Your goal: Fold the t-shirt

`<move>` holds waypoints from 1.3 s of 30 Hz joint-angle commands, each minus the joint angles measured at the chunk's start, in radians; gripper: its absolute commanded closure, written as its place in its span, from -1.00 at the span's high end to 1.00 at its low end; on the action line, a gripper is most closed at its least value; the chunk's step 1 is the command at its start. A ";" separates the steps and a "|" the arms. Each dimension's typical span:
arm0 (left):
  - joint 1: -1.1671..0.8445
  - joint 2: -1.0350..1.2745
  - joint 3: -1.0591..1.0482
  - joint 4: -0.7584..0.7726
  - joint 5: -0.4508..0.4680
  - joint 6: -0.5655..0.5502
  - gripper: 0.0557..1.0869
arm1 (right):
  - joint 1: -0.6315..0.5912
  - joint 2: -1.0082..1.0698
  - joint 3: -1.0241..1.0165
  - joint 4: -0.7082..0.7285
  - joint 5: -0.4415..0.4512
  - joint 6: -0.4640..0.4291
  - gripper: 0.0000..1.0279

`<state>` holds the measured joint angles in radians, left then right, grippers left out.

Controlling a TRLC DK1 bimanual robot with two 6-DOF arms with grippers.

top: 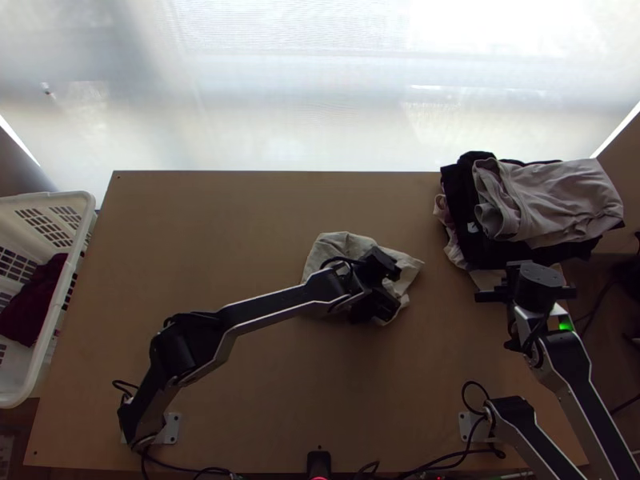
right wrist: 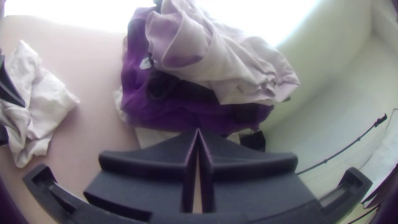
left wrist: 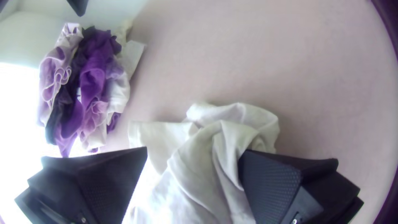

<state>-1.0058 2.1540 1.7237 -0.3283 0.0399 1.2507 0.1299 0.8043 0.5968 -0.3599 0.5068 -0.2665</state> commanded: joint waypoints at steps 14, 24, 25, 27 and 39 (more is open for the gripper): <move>0.081 -0.287 0.042 -0.172 -0.008 -0.517 0.89 | 0.108 -0.011 0.038 -0.060 -0.002 0.009 -0.95; 0.434 -0.388 -0.162 -0.097 0.075 -1.093 -0.92 | 0.402 0.213 0.141 -0.028 -0.004 0.027 -0.95; 0.449 -0.384 -0.199 -0.083 0.117 -1.100 -0.92 | 0.433 0.260 0.161 -0.017 -0.004 0.032 -0.95; 0.464 -0.361 -0.242 -0.074 0.172 -1.126 -0.92 | 0.491 0.351 0.209 0.001 -0.004 0.044 -0.95; 0.463 -0.301 -0.325 -0.130 0.477 -1.334 -0.92 | 0.677 0.737 0.554 0.038 -0.017 0.046 -0.95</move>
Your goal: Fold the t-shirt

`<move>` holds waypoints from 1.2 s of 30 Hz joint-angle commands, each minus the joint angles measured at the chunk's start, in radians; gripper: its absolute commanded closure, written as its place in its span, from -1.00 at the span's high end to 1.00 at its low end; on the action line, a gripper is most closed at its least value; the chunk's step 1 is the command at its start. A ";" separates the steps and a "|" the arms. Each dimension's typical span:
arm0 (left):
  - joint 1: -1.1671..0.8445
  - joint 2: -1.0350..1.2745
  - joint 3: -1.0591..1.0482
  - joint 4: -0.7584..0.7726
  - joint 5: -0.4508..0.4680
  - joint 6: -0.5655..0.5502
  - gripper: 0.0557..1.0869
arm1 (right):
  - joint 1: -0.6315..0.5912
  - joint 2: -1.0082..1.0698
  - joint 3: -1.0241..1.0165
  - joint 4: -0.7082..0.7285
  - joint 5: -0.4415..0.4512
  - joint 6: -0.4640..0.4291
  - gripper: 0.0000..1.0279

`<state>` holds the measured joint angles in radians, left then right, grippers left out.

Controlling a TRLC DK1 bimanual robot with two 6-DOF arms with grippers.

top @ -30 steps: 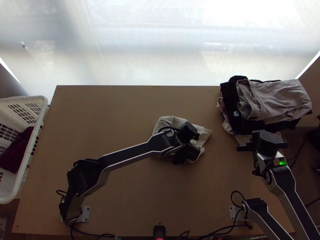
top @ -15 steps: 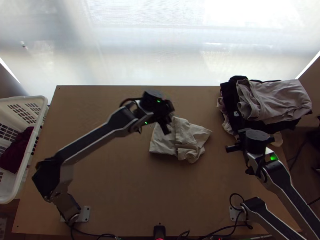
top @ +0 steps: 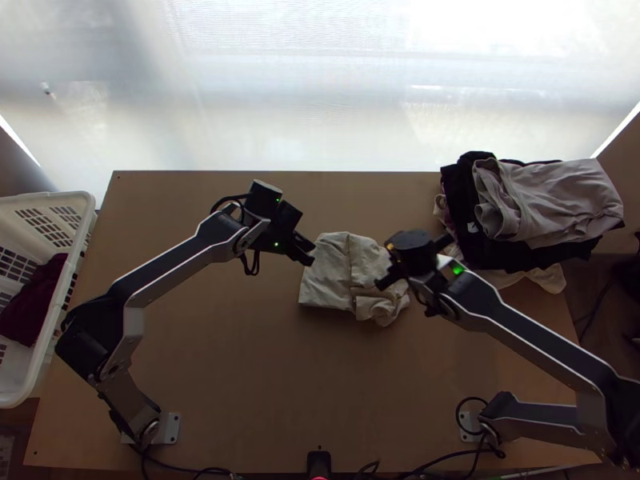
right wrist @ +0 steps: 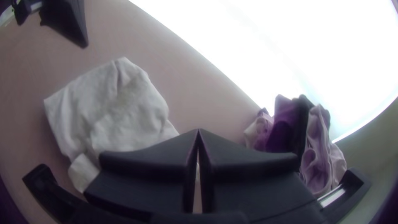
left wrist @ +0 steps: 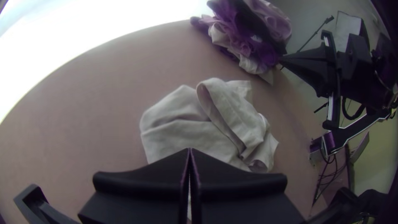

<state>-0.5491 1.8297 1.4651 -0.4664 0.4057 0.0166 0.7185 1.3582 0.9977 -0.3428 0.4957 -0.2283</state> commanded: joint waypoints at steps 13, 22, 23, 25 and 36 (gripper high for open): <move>-0.029 0.301 0.063 0.058 0.156 -0.172 -0.92 | 0.156 0.288 0.113 0.171 -0.005 0.027 -0.95; -0.057 0.358 0.135 -0.028 0.071 -0.153 -0.92 | 0.150 0.387 0.025 0.347 -0.016 0.001 -0.95; -0.055 0.358 0.133 -0.032 0.067 -0.152 -0.92 | 0.144 0.398 0.016 0.367 -0.017 0.000 -0.95; -0.054 0.356 0.132 -0.043 0.062 -0.141 -0.92 | 0.139 0.414 0.002 0.393 -0.017 -0.003 -0.95; -0.043 0.355 0.127 -0.061 0.039 -0.119 -0.92 | 0.104 0.423 -0.042 0.478 -0.043 -0.059 -0.95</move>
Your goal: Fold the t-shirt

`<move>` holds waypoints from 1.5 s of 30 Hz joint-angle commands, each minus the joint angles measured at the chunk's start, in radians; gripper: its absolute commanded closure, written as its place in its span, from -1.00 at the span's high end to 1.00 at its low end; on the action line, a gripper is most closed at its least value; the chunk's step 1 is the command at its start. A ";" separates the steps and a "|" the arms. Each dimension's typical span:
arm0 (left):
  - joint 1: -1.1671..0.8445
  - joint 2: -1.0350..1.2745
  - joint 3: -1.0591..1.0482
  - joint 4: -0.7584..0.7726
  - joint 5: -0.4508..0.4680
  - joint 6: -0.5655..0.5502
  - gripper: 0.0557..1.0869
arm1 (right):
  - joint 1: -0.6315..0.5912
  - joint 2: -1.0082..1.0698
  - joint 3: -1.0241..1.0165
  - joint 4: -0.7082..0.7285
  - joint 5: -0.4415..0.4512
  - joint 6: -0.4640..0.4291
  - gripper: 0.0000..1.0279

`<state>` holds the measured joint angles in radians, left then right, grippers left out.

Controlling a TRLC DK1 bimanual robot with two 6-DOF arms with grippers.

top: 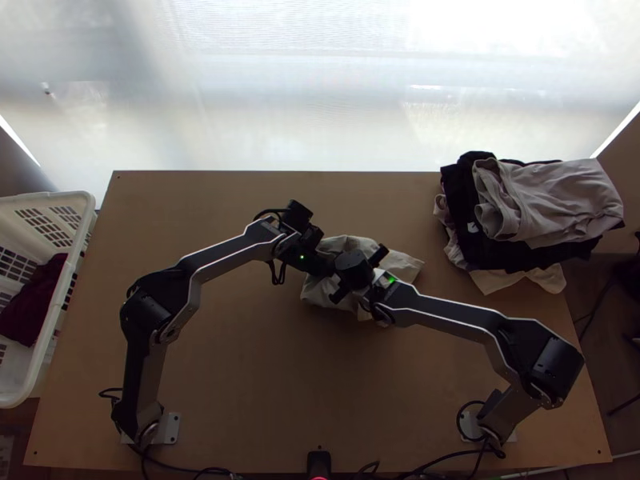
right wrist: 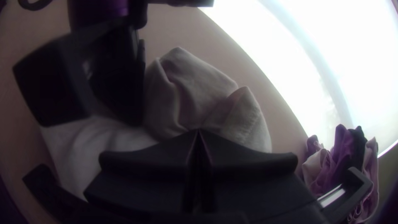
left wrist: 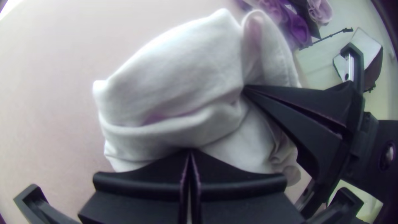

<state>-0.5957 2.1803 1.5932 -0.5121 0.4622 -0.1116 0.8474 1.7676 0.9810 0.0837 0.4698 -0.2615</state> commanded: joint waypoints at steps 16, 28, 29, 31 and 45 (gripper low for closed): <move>-0.007 0.012 0.011 -0.022 -0.063 0.026 -0.92 | -0.196 -0.062 -0.137 0.087 -0.040 -0.114 -0.95; -0.012 0.038 0.047 -0.052 -0.082 0.032 -0.92 | -0.410 -0.379 -0.427 0.085 -0.072 -0.248 -0.95; -0.013 0.038 0.050 -0.054 -0.083 0.033 -0.92 | -0.442 -0.415 -0.452 0.085 -0.085 -0.271 -0.95; -0.015 0.042 0.056 -0.060 -0.085 0.035 -0.92 | -0.508 -0.485 -0.490 0.076 -0.108 -0.315 -0.95; -0.012 0.044 0.060 -0.085 -0.082 0.046 -0.92 | -0.306 -0.640 -0.375 -0.156 -0.108 -0.186 -0.95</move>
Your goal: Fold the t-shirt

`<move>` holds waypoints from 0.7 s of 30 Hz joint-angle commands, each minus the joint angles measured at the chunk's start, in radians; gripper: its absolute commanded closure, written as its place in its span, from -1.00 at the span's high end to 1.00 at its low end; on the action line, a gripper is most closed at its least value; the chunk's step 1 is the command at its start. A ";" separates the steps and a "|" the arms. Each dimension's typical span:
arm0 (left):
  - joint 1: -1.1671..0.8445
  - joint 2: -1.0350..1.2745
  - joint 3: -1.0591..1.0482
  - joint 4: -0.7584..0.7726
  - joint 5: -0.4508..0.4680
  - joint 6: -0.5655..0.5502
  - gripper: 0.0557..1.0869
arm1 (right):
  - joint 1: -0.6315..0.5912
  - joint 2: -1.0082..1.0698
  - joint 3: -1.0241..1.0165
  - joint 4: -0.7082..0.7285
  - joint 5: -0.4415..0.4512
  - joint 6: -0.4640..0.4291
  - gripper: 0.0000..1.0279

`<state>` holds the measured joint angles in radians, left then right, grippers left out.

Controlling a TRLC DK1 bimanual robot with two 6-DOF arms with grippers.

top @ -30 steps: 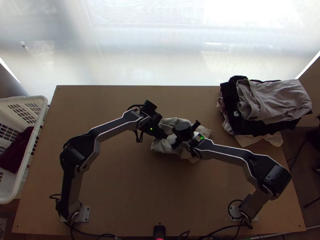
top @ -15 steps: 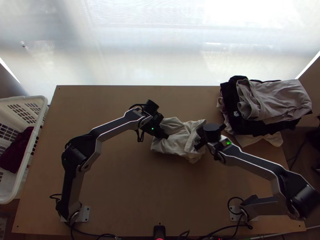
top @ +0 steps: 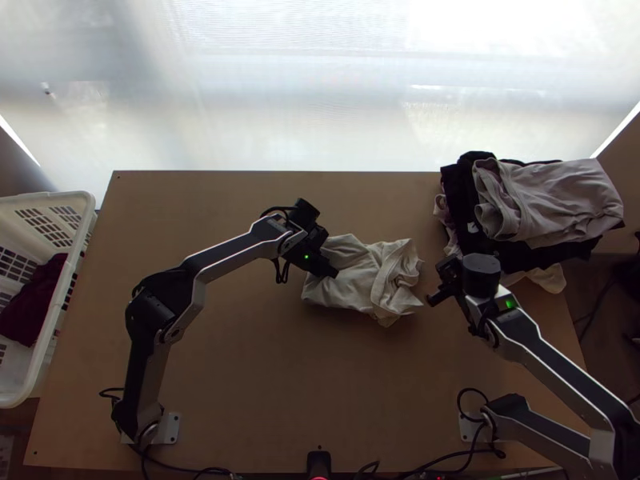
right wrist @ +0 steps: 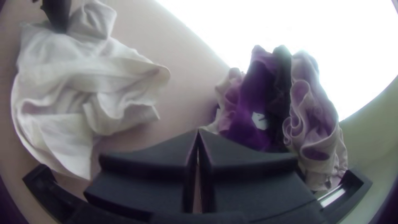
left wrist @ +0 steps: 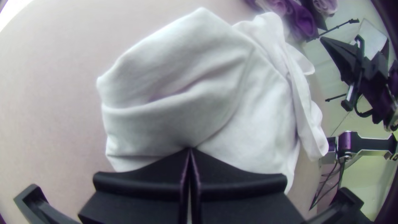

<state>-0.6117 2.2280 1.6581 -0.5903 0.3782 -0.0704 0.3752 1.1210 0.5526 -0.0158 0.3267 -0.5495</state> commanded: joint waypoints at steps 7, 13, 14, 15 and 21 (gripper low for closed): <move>0.009 -0.018 -0.026 0.001 0.002 0.009 -0.92 | 0.229 0.227 0.130 0.096 0.041 0.138 -0.95; 0.007 -0.018 -0.023 0.004 0.005 0.014 -0.92 | 0.232 0.327 0.228 0.108 0.040 0.158 -0.95; 0.007 -0.018 -0.023 0.004 0.005 0.014 -0.92 | 0.232 0.349 0.245 0.108 0.040 0.168 -0.95; 0.007 -0.018 -0.026 0.004 0.005 0.015 -0.92 | 0.232 0.370 0.260 0.109 0.040 0.177 -0.95; 0.009 -0.019 -0.029 0.004 0.011 0.026 -0.92 | 0.246 0.464 0.313 0.108 0.034 0.211 -0.95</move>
<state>-0.6029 2.2108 1.6321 -0.5816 0.3847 -0.0517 0.6025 1.4750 0.7971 0.0879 0.3660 -0.3775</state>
